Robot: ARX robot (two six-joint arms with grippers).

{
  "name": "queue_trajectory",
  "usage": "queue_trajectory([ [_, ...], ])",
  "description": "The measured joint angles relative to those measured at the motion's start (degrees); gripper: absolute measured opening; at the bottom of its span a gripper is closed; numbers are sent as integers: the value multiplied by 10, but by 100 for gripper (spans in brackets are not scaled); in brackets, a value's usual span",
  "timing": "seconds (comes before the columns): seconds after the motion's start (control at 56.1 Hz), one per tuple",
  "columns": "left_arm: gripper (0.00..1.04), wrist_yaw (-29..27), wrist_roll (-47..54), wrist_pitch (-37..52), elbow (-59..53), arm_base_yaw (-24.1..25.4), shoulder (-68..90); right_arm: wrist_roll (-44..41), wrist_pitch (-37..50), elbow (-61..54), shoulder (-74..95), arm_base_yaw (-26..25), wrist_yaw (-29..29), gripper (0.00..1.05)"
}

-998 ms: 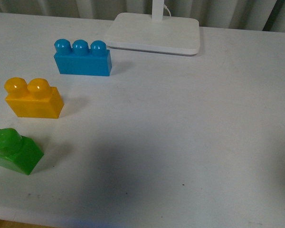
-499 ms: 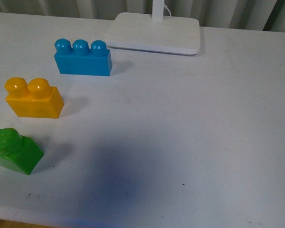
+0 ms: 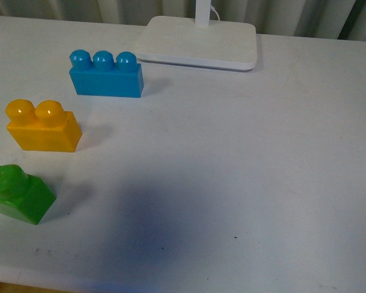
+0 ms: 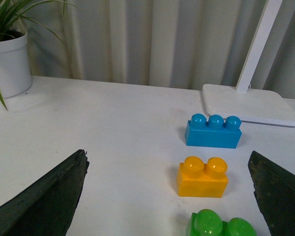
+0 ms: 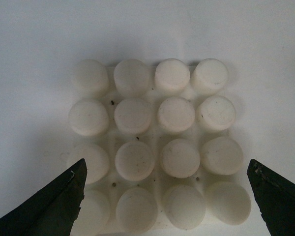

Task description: Insert yellow block into base center

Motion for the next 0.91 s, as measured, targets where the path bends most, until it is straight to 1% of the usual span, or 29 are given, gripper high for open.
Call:
queue_trajectory([
  [0.285,98,0,0,0,0,0,0,-10,13,49,93,-7,8,96],
  [0.428,98,0,0,0,0,0,0,-14,14,62,122,-8,1,96],
  [0.588,98,0,0,0,0,0,0,-27,11,64,126,-8,-2,96],
  [0.766,98,0,0,0,0,0,0,-59,-16,68,126,-5,-23,96],
  [0.909,98,0,0,0,0,0,0,-47,-31,63,124,7,-35,96],
])
